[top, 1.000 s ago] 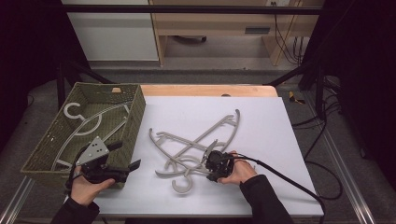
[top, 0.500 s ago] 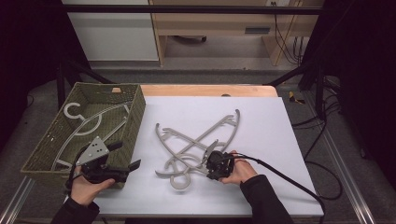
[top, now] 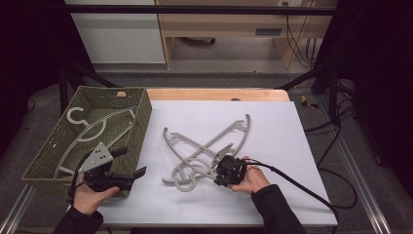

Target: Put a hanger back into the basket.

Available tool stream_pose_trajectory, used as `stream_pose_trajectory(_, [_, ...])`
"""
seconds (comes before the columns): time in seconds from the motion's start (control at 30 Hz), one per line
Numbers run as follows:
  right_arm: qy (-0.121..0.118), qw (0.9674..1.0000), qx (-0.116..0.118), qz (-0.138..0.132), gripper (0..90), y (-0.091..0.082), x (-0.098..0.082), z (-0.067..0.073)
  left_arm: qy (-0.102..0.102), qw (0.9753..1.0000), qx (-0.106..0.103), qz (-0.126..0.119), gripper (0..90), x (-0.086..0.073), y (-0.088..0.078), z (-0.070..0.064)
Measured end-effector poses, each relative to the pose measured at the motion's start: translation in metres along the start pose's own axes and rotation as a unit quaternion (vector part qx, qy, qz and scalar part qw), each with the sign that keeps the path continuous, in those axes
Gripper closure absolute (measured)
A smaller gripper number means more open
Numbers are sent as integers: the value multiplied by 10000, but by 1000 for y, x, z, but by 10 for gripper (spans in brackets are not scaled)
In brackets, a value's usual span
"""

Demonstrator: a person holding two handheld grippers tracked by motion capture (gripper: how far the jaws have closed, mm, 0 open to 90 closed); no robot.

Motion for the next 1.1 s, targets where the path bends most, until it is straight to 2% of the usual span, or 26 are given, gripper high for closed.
stream_pose_trajectory(0.1, [81,9999,-12,-137,829,-5,2,1,-13,10000,1,-10,72,0,-1,0])
stream_pose_trajectory(0.37, [95,9993,-106,-350,829,-19,4,0,-42,10000,3,-29,72,1,-1,0])
stream_pose_trajectory(0.53, [165,9990,-179,-387,829,-24,4,-2,-45,10000,1,-24,72,0,-1,0])
stream_pose_trajectory(0.7, [322,9987,-268,-307,828,-15,2,0,-41,10000,-4,-22,72,0,-1,0])
stream_pose_trajectory(1.1, [453,9987,-193,-111,822,13,0,9,-32,10000,-7,5,72,-1,1,0])
Point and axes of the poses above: each handheld gripper's, and its own axes: y roughly forward along the jaws, x roughly out of its top, z roughly to its left, the point moved 4 cm from there along y, roughly forward along the jaws, and after that the axes turned 10 degrees about -y, right-handed, at the moved point
